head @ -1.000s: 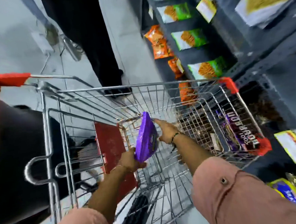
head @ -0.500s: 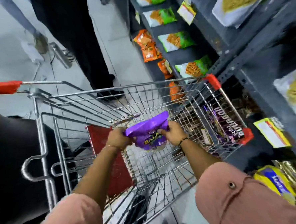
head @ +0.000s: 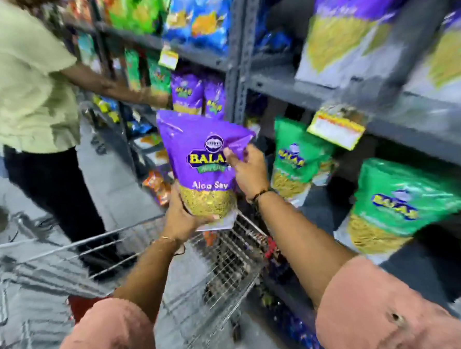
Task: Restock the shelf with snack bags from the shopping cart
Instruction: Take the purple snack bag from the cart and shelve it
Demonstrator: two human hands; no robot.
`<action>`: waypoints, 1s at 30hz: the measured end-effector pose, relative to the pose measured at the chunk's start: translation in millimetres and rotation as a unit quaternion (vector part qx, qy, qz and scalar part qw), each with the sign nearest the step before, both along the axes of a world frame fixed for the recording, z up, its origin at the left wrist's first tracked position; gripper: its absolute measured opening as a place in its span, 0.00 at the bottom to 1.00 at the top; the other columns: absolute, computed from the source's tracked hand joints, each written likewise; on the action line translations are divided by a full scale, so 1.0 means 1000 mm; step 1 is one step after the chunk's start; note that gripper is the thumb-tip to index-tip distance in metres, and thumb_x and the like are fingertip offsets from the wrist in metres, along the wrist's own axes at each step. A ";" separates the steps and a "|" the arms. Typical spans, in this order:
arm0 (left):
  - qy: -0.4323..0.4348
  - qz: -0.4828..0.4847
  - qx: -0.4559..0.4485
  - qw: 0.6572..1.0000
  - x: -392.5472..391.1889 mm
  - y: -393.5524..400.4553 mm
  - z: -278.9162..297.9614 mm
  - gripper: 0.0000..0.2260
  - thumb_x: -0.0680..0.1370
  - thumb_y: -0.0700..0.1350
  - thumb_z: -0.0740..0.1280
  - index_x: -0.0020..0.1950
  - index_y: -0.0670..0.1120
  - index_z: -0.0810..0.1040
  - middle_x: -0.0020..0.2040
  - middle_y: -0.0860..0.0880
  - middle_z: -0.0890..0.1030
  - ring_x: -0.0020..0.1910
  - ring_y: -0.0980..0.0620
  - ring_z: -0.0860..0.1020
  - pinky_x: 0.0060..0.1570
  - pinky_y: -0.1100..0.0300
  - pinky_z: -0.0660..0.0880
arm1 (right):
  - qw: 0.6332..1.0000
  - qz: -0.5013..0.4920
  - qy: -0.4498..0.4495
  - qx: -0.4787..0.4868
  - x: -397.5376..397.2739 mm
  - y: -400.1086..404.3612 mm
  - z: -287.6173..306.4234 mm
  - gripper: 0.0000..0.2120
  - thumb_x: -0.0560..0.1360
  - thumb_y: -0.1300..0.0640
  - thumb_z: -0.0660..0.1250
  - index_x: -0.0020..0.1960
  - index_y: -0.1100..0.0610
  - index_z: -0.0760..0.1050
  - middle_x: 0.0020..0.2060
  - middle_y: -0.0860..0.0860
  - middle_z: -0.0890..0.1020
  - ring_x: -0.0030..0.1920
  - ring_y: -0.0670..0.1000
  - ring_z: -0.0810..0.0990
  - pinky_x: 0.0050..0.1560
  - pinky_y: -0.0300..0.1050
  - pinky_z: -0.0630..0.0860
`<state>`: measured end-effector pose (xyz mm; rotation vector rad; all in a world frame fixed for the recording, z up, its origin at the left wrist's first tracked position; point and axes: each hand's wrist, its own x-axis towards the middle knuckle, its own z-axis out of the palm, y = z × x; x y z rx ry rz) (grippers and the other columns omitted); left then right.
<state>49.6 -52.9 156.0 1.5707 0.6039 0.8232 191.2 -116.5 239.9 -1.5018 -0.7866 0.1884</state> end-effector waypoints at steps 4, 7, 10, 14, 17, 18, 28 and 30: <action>-0.052 0.001 0.105 0.993 0.047 -0.032 0.080 0.41 0.52 0.43 0.81 0.61 0.48 0.68 0.54 0.49 0.81 0.47 0.59 0.79 0.47 0.62 0.77 | 0.994 -0.061 -0.044 0.082 0.022 -0.060 0.094 0.07 0.71 0.58 0.72 0.44 0.56 0.73 0.36 0.52 0.79 0.37 0.49 0.74 0.39 0.43 0.72; -0.115 -0.038 0.138 0.983 0.081 -0.061 0.131 0.34 0.54 0.38 0.81 0.55 0.52 0.73 0.50 0.51 0.82 0.44 0.63 0.81 0.44 0.69 0.77 | 0.986 -0.029 -0.009 0.166 0.040 -0.111 0.159 0.09 0.73 0.57 0.70 0.45 0.56 0.69 0.34 0.47 0.78 0.34 0.45 0.76 0.39 0.35 0.74; -0.153 -0.076 0.151 0.974 0.112 -0.091 0.170 0.31 0.55 0.34 0.81 0.51 0.53 0.73 0.48 0.54 0.82 0.42 0.66 0.81 0.41 0.72 0.77 | 0.984 -0.009 -0.005 0.179 0.061 -0.154 0.205 0.07 0.77 0.54 0.64 0.41 0.53 0.71 0.38 0.55 0.79 0.40 0.48 0.77 0.44 0.47 0.77; -0.165 -0.147 0.149 0.964 0.149 -0.126 0.204 0.31 0.54 0.37 0.81 0.53 0.51 0.74 0.46 0.54 0.85 0.42 0.62 0.82 0.40 0.70 0.77 | 0.970 -0.050 -0.045 0.235 0.094 -0.205 0.241 0.04 0.76 0.63 0.66 0.42 0.61 0.76 0.41 0.57 0.77 0.45 0.53 0.72 0.48 0.53 0.71; -0.152 -0.194 0.164 0.955 0.177 -0.143 0.226 0.31 0.54 0.39 0.81 0.53 0.52 0.75 0.45 0.56 0.86 0.44 0.61 0.83 0.41 0.68 0.78 | 0.961 -0.107 -0.082 0.241 0.123 -0.238 0.260 0.04 0.73 0.63 0.69 0.40 0.63 0.76 0.37 0.55 0.79 0.42 0.51 0.73 0.48 0.55 0.74; -0.147 -0.203 0.162 0.954 0.184 -0.147 0.232 0.32 0.54 0.41 0.82 0.54 0.52 0.75 0.47 0.55 0.86 0.45 0.59 0.83 0.44 0.66 0.79 | 0.960 -0.131 -0.093 0.230 0.132 -0.245 0.264 0.07 0.72 0.61 0.71 0.40 0.64 0.76 0.37 0.56 0.79 0.40 0.51 0.73 0.49 0.59 0.76; -0.129 -0.289 0.116 0.942 0.288 -0.152 0.241 0.27 0.59 0.31 0.79 0.51 0.51 0.75 0.47 0.52 0.84 0.43 0.56 0.83 0.40 0.67 0.80 | 0.970 -0.187 -0.088 0.127 0.201 -0.268 0.258 0.14 0.71 0.53 0.72 0.51 0.56 0.72 0.45 0.56 0.79 0.43 0.52 0.77 0.48 0.53 0.77; -0.136 -0.308 0.104 0.936 0.315 -0.148 0.237 0.26 0.60 0.32 0.79 0.52 0.50 0.75 0.47 0.53 0.85 0.43 0.58 0.83 0.40 0.68 0.79 | 0.975 -0.177 -0.072 0.114 0.215 -0.260 0.245 0.26 0.71 0.57 0.73 0.64 0.57 0.66 0.53 0.55 0.78 0.51 0.54 0.79 0.56 0.51 0.77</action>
